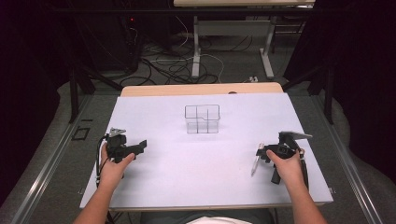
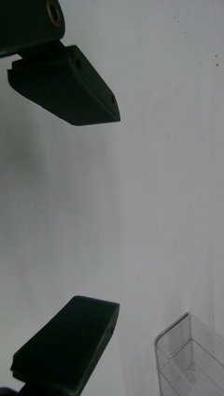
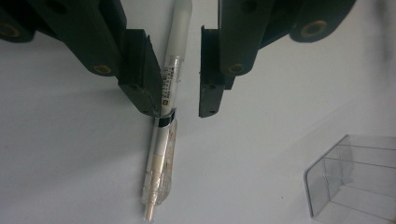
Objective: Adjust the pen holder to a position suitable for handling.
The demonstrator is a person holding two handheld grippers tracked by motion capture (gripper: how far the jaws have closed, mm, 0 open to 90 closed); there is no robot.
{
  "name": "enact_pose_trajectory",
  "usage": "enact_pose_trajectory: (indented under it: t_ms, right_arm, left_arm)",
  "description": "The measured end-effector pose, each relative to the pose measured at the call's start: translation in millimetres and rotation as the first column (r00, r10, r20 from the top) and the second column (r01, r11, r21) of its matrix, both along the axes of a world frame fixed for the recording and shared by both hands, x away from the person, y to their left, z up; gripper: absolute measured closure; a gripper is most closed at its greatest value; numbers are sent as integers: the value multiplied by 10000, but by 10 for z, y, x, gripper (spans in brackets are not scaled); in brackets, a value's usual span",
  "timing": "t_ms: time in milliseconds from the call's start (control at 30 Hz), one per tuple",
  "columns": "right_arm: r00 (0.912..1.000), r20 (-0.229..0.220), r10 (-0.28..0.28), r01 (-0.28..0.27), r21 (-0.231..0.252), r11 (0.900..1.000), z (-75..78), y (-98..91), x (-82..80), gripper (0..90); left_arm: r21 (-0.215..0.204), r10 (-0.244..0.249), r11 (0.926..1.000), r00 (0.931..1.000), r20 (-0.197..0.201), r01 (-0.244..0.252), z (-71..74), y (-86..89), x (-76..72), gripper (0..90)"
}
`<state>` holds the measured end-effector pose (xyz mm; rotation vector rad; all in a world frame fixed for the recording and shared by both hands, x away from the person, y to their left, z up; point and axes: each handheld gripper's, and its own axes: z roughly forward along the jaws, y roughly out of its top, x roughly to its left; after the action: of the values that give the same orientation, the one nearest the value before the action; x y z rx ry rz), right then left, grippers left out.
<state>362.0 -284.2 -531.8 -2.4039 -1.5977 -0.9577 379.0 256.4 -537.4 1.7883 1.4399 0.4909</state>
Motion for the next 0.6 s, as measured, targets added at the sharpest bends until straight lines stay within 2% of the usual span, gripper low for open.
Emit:
enact_pose_trajectory:
  t_ms: [67, 100, 133, 367, 400, 433, 600]
  right_arm:
    - [10000, 33, -77, 77, -2, 10000, -15, 9, 4, 707]
    - [9996, -183, 207, -207, 13, 9998, -23, -1, 6, 714]
    - [9996, -183, 207, -207, 13, 9998, -23, -1, 6, 714]
    - [9994, -351, -5, 1, -129, 9999, -83, 30, 24, 730]
    - [9990, -407, 185, -188, -59, 9998, -82, 15, 24, 730]
    - [9993, -366, -58, 56, -57, 10000, -88, 34, 26, 730]
    - [9984, -560, -67, 65, -47, 10000, -114, 43, 31, 746]
  left_arm:
    - [-21, 20, 10000, 10000, 31, -20, -3, 1, -1, 84]
    - [-26, 21, 10000, 10000, 41, -21, -4, 2, -2, 84]
    - [-19, 22, 10000, 10000, 40, -21, -4, 3, -3, 84]
    - [-13, 19, 10000, 10000, 29, -19, -2, 9, -6, 85]
    - [0, 14, 10000, 10000, 38, -14, -3, 11, -6, 85]
    - [-17, 18, 10000, 10000, 37, -18, -3, 10, -5, 85]
    - [22, -3, 10000, 10000, -4, 3, -2, 7, -5, 86]
